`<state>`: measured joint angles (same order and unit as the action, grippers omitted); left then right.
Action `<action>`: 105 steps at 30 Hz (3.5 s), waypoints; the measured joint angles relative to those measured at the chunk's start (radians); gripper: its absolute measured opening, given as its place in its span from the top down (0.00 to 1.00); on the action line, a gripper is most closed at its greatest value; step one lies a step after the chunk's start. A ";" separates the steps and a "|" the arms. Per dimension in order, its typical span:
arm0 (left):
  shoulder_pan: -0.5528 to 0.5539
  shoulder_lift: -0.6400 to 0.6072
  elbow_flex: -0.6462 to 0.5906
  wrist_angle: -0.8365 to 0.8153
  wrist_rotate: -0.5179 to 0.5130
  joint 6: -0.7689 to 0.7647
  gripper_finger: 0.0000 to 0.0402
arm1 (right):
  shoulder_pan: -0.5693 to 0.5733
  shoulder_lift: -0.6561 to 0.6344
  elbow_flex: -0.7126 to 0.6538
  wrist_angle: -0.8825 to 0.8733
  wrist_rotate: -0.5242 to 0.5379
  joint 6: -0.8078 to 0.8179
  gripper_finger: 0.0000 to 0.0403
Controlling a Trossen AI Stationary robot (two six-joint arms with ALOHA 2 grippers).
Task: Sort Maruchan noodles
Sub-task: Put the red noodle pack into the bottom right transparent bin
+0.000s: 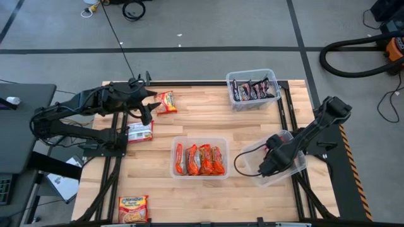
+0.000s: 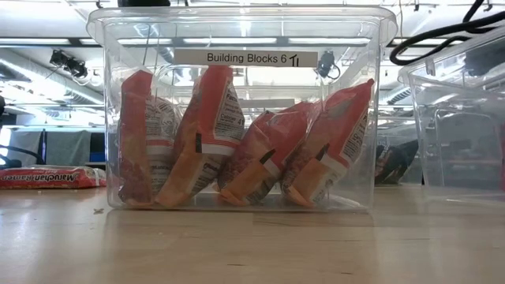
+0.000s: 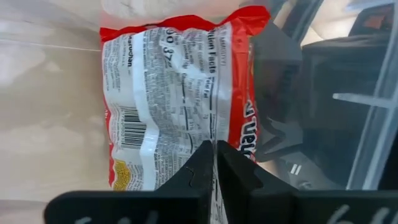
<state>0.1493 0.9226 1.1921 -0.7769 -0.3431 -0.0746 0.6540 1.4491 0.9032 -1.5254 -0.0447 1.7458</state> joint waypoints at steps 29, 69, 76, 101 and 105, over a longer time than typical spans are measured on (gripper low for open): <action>-0.001 -0.003 0.000 0.002 0.034 -0.038 0.45 | -0.109 -0.126 -0.172 0.601 -0.039 -0.041 0.85; -0.002 -0.028 0.000 -0.013 0.034 0.008 0.45 | -0.106 0.074 -0.134 0.295 -0.086 0.118 0.99; -0.002 -0.050 0.000 -0.014 0.038 0.008 0.45 | -0.106 0.048 -0.017 0.158 -0.086 0.120 0.96; 0.421 0.092 -0.287 0.100 0.257 -0.062 0.46 | -0.390 -0.032 0.592 0.428 0.602 -0.500 0.86; 0.499 0.272 -0.293 0.150 0.253 -0.040 0.46 | -0.429 -0.033 0.597 0.582 0.540 -0.630 0.86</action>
<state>0.6480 1.1944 0.8989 -0.6269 -0.0899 -0.1144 0.2252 1.4162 1.4998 -0.9432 0.4951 1.1159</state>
